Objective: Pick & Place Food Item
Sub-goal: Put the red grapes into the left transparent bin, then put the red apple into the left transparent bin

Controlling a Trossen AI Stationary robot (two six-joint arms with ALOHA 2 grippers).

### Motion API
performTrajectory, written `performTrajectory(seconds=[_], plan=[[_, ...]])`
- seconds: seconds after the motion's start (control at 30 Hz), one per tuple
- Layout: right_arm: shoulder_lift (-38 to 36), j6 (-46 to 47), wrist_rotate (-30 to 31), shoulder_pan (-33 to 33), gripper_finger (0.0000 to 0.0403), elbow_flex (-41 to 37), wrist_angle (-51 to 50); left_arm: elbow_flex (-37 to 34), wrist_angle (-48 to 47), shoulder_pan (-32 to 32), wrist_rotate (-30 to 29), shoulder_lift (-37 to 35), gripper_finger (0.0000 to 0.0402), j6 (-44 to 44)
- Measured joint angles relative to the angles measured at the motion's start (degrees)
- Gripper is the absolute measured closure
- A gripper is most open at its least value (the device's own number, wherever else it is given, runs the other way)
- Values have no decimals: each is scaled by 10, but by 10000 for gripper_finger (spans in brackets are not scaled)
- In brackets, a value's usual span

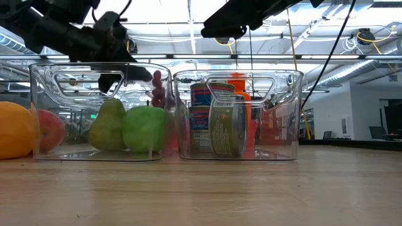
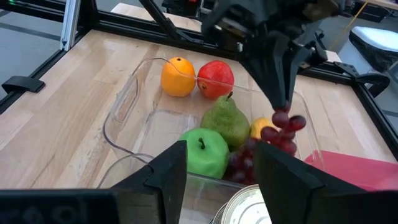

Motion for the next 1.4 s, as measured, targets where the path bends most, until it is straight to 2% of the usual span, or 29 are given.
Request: performTrajectory(seconds=[0.33,0.6,0.7,0.83,0.93,1.03,1.27,1.4], plan=[[0,0,0,0,234,0,0,0,1,39,-13,23,228,-19],[0,0,0,0,234,0,-5,0,-3,40,4,18,172,23],[0,0,0,0,234,0,-5,0,-5,40,29,-8,164,28],[0,0,0,0,234,0,-7,0,-47,40,108,-66,160,21],[0,0,0,0,234,0,-13,0,-101,40,159,-125,160,-8],[0,0,0,0,234,0,-13,0,-175,38,176,-190,160,-33],[0,6,0,0,234,0,-13,14,-332,-25,85,-312,160,-71],[0,9,0,0,234,0,-13,56,-492,-68,1,-331,160,-112]])
